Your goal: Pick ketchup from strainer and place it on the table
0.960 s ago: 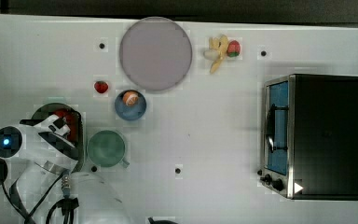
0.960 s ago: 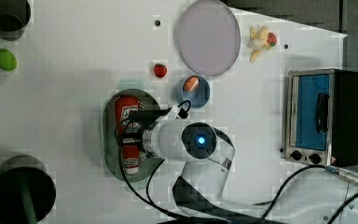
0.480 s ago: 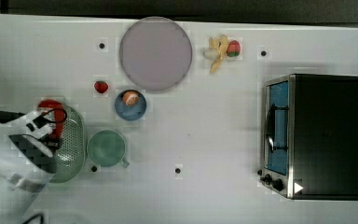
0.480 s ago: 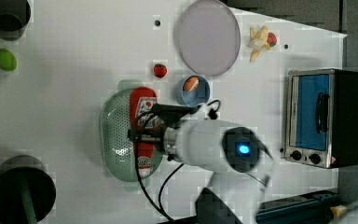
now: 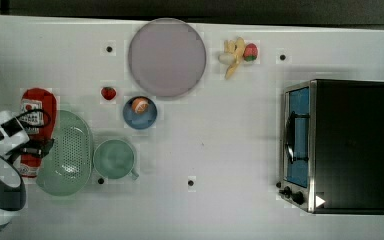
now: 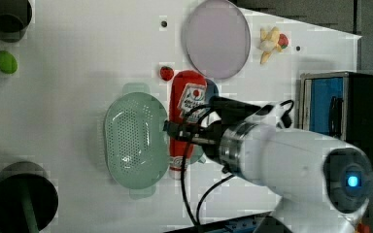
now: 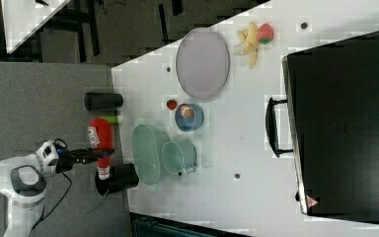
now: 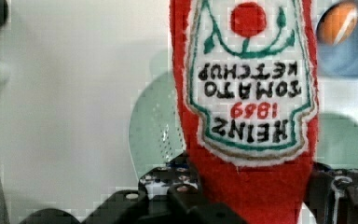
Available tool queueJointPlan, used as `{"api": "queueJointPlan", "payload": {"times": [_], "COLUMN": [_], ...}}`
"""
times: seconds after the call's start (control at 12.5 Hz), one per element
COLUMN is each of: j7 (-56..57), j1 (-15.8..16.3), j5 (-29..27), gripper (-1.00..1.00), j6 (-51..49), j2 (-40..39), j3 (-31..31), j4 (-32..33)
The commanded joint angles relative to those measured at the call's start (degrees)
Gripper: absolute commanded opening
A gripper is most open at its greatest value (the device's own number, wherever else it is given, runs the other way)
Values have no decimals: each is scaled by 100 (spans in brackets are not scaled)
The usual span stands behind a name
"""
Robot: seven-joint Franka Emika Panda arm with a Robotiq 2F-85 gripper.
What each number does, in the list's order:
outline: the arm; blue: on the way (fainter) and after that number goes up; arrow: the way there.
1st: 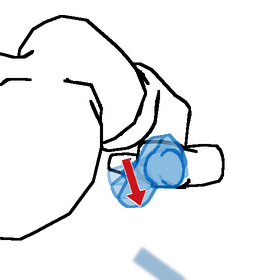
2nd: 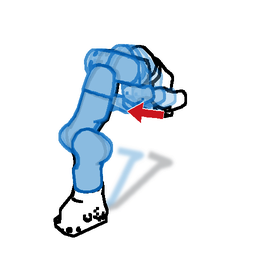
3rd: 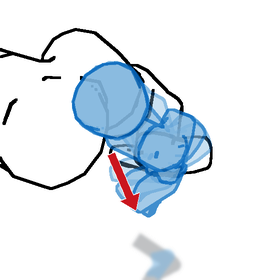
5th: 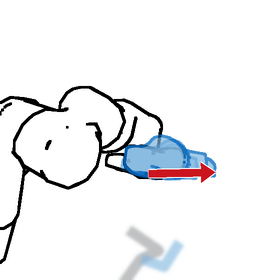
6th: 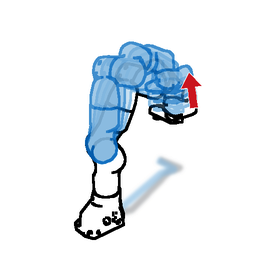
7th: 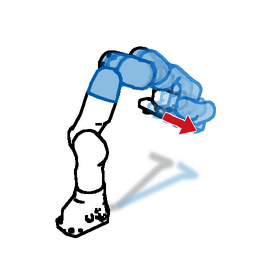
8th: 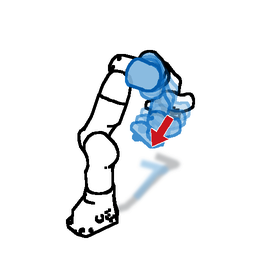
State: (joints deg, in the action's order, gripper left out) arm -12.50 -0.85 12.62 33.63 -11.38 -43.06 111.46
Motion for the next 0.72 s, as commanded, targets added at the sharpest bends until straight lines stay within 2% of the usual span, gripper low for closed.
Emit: {"api": "queueJointPlan", "payload": {"times": [0.08, 0.4, 0.72], "j7": [885, 1252, 1847], "j1": [-667, -1234, -1613], "j5": [12, 17, 19], "gripper": [21, 21, 21], "j6": [-275, -70, -32], "j2": [-116, -115, -116], "j3": [381, 1017, 1629], "j4": [-69, -151, -111]}}
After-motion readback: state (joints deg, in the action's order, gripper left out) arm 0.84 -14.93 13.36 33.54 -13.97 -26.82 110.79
